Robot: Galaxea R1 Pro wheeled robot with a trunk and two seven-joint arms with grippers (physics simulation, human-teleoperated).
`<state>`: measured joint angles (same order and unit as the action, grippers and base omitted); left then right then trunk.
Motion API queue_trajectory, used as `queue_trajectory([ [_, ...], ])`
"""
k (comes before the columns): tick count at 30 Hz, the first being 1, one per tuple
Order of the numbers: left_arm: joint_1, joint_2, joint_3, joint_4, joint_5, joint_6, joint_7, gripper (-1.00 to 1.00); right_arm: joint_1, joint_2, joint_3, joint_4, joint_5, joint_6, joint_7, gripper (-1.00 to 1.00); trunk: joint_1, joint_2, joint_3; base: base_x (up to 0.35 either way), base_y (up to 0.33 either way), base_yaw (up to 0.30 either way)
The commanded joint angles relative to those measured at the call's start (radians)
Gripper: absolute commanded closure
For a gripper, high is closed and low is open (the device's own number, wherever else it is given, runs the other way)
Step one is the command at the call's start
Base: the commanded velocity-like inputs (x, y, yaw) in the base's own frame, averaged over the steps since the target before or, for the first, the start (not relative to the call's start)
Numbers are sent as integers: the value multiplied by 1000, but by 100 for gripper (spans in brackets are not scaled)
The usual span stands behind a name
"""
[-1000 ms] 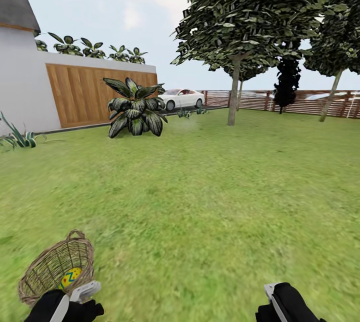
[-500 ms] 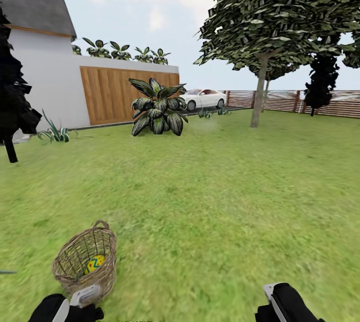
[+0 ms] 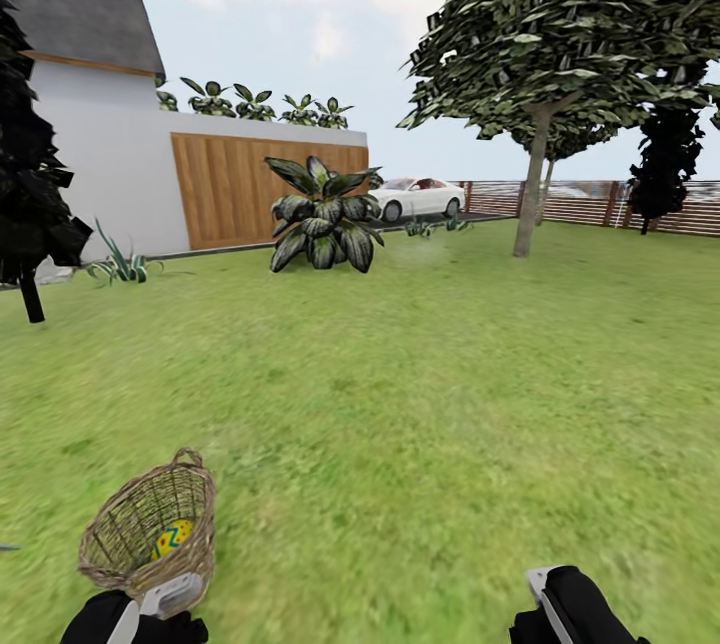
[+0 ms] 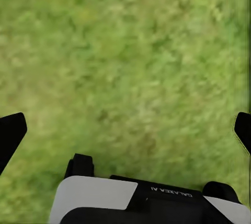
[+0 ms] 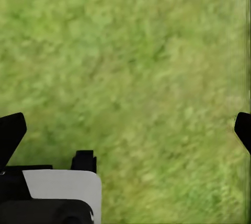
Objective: Take the three Easter eggs out of the wicker basket on the lawn in the garden, then place them on the lawn next to a single tree (choose any tree) so that all three eggs are next to the same tree and none are left in the basket.
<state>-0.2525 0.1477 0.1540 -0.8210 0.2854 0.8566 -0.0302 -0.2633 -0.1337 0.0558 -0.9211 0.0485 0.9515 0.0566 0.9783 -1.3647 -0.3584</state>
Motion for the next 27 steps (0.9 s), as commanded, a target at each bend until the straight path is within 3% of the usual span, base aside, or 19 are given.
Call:
queue_trajectory([
  [1, -1, 0, 2, -1, -2, 5, -3, -100, -1, -1, 3, -1, 6, 4, 5, -100, 0, -1, -1, 198, -270, 0],
  [21, -1, 0, 2, -1, -2, 5, -3, -100, -1, 1, 3, 18, 7, -2, 2, -100, 0, -1, -1, 199, -242, 237],
  [27, -1, 0, 2, -1, -2, 5, -3, -100, -1, 2, 6, 31, 7, -3, 1, -100, 0, -1, -1, 221, -60, 260],
])
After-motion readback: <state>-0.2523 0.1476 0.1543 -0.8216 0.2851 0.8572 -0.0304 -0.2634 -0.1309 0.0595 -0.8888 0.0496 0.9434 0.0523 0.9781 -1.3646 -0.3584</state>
